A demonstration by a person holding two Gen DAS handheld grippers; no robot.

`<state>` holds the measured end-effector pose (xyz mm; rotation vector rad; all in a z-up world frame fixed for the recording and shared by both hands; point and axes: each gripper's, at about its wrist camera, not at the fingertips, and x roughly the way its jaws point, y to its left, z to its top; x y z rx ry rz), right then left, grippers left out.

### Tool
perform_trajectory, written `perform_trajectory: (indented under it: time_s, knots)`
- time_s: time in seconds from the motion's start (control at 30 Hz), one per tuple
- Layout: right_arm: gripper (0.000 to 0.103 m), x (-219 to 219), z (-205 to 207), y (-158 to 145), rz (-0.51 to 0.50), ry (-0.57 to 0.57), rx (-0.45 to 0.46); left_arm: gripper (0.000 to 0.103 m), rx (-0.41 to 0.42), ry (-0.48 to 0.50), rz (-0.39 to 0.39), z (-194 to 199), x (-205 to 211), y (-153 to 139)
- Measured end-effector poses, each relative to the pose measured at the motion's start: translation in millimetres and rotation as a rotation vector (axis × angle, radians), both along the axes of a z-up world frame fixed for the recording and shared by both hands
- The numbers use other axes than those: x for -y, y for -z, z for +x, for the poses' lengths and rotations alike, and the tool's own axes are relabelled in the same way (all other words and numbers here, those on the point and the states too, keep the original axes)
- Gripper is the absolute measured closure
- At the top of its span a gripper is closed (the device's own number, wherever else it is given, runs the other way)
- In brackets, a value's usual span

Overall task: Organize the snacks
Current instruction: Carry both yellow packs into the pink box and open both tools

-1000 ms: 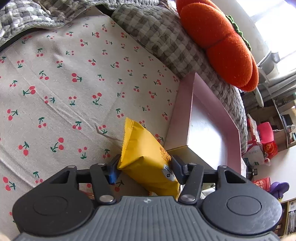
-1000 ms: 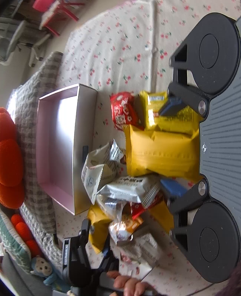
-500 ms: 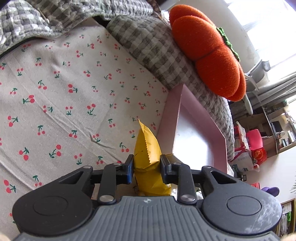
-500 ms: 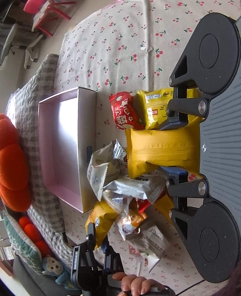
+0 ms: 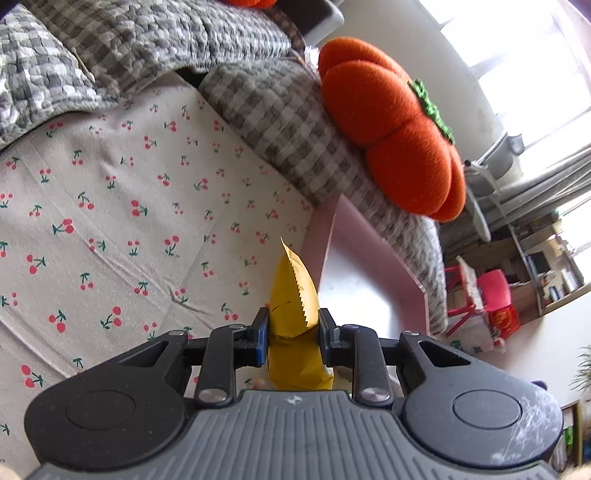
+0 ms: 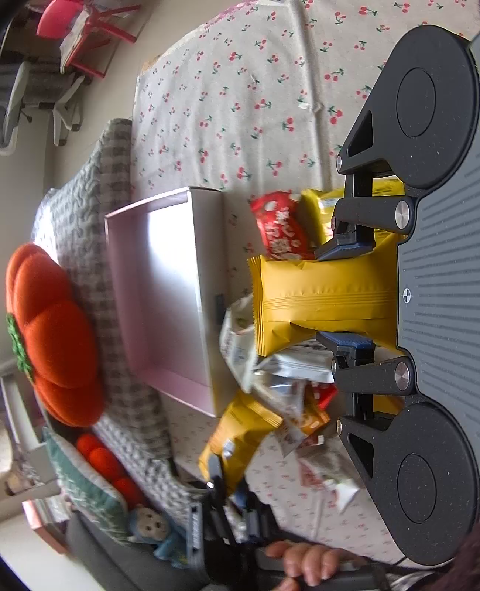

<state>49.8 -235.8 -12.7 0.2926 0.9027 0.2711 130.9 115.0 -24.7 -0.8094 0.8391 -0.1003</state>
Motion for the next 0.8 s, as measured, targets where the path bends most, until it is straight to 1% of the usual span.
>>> perform_trajectory:
  time_s: [0.17, 0.4, 0.53, 0.63, 0.7, 0.8]
  knots:
    - [0.065, 14, 15, -10, 0.051, 0.056, 0.026, 0.08, 0.045, -0.026, -0.03, -5, -4, -13]
    - [0.065, 23, 42, -14, 0.103, 0.127, 0.051, 0.08, 0.127, -0.051, -0.065, -2, 0, -26]
    - [0.065, 23, 56, -16, 0.139, 0.171, 0.075, 0.08, 0.138, -0.049, -0.081, 6, 14, -23]
    - [0.065, 22, 68, -15, 0.168, 0.206, 0.095, 0.08, 0.168, -0.054, -0.068, 12, 26, -20]
    - [0.065, 20, 76, -14, 0.163, 0.223, 0.113, 0.08, 0.186, -0.055, -0.055, 16, 35, -18]
    - [0.065, 18, 92, -12, 0.142, 0.238, 0.13, 0.08, 0.184, -0.049, -0.057, 26, 46, -13]
